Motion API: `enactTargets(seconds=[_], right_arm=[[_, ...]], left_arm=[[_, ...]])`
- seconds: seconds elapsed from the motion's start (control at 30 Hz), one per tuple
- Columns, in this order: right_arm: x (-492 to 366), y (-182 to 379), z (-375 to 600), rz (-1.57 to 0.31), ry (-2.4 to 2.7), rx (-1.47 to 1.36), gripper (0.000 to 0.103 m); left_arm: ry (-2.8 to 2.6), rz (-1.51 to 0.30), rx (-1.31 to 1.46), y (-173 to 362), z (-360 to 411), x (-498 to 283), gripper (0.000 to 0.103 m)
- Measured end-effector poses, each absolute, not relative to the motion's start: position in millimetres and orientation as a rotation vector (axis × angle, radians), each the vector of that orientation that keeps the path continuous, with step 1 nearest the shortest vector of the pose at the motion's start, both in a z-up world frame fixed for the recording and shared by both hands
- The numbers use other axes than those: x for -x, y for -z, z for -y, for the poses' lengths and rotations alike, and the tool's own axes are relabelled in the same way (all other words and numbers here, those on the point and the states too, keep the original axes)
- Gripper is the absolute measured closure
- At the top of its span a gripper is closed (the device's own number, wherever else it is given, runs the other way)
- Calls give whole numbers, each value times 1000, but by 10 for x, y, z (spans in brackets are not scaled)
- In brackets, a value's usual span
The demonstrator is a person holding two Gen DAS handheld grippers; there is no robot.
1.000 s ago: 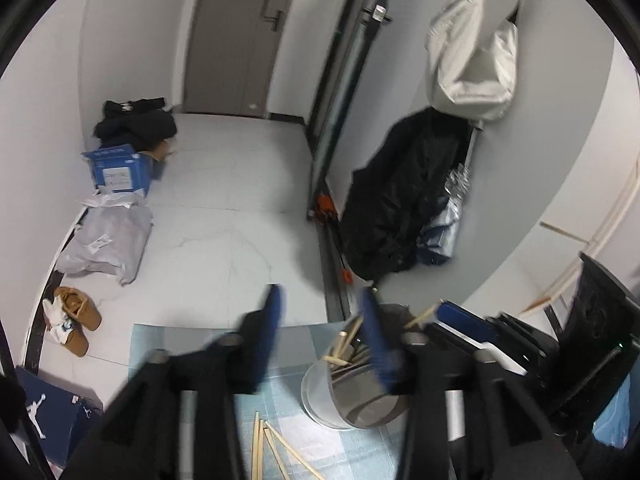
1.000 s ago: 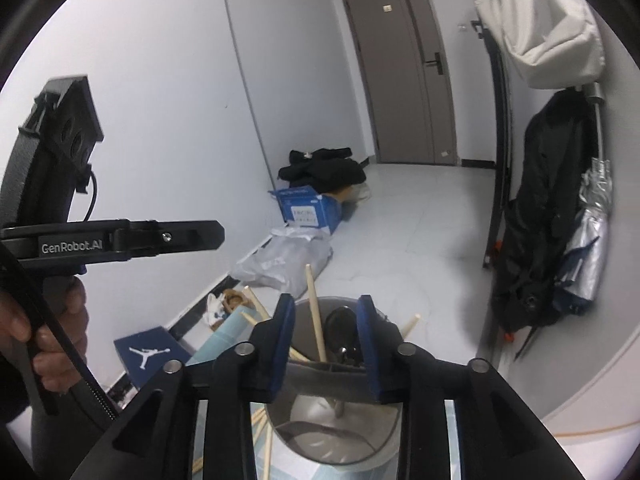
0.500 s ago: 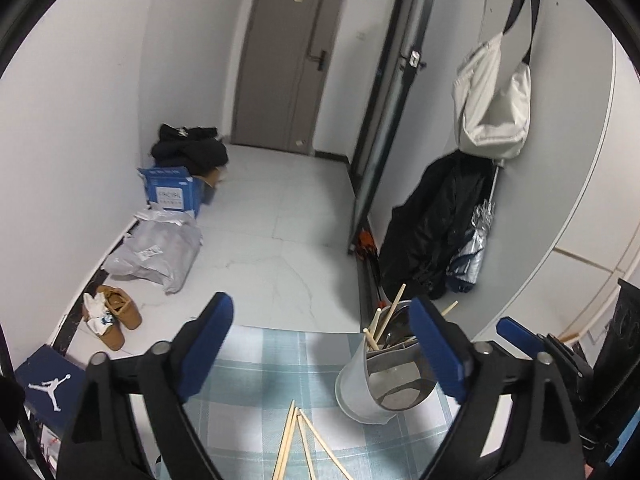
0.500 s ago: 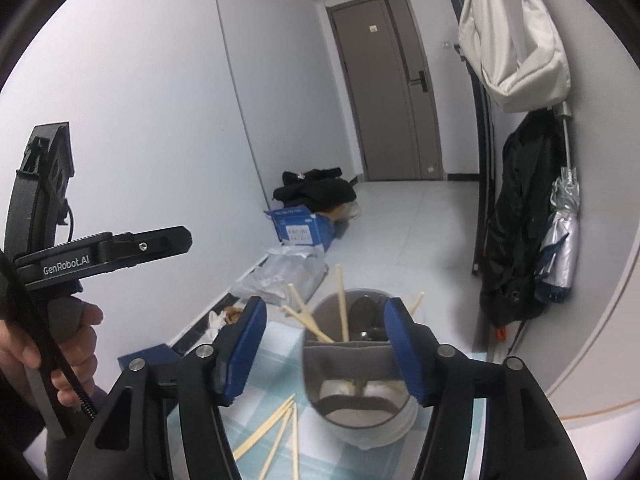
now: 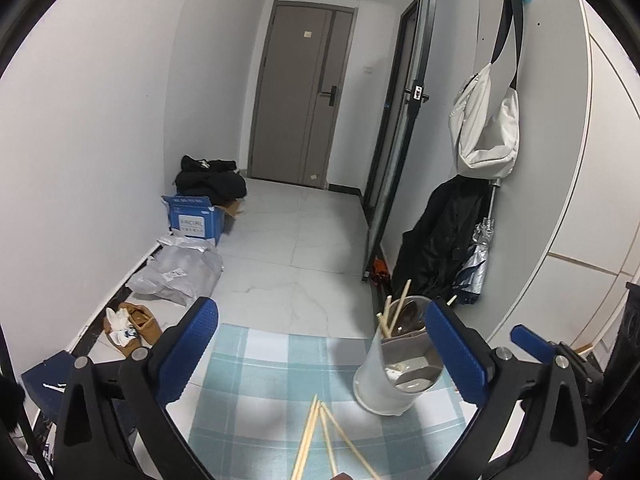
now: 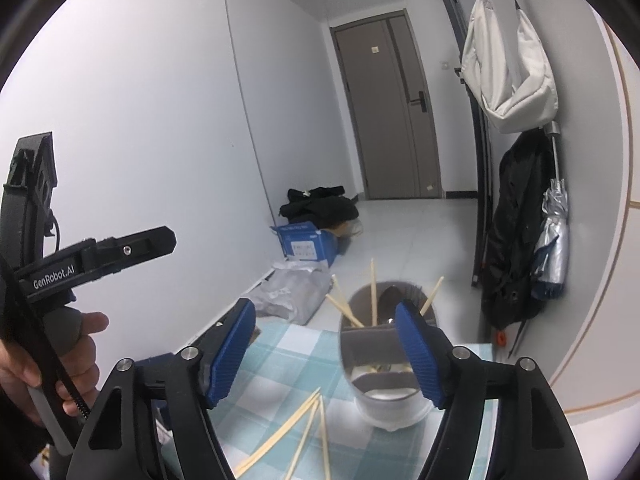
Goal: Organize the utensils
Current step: 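Move both open tools back over the remaining chopsticks on the mat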
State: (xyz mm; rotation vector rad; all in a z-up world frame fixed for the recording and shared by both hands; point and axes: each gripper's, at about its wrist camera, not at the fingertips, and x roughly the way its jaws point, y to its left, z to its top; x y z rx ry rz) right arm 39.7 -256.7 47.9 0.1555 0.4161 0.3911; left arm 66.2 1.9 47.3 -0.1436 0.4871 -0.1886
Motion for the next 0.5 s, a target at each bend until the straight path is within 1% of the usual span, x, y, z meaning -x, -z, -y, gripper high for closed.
enactTargets(seconds=[0.23, 0.5], right_arm=[[-273, -290, 2432, -434, -387, -131, 22], [-332, 105, 2288, -522, -384, -96, 20]], left_arm=[[161, -488, 166, -179, -132, -599, 1], [154, -549, 194, 192, -242, -680, 1]])
